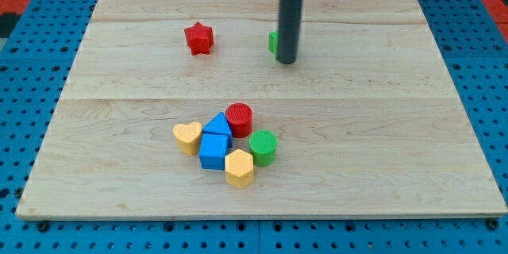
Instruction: Push the green star towards top center
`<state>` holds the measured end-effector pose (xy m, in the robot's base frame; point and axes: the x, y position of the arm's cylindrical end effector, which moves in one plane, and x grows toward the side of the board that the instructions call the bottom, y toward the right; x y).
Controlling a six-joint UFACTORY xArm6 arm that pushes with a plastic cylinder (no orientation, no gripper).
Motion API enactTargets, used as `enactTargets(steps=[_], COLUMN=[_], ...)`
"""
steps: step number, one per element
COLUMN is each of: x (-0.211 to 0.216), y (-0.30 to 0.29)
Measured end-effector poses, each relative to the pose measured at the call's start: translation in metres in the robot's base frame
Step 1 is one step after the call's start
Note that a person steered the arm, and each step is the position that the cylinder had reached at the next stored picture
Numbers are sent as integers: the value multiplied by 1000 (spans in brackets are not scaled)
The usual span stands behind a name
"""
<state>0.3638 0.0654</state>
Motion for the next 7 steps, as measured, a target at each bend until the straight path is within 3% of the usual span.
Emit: enactTargets(steps=[1, 2, 3, 4, 5, 7], x=[-49, -83, -16, -23, -64, -83], y=[13, -16, 8, -51, -54, -41])
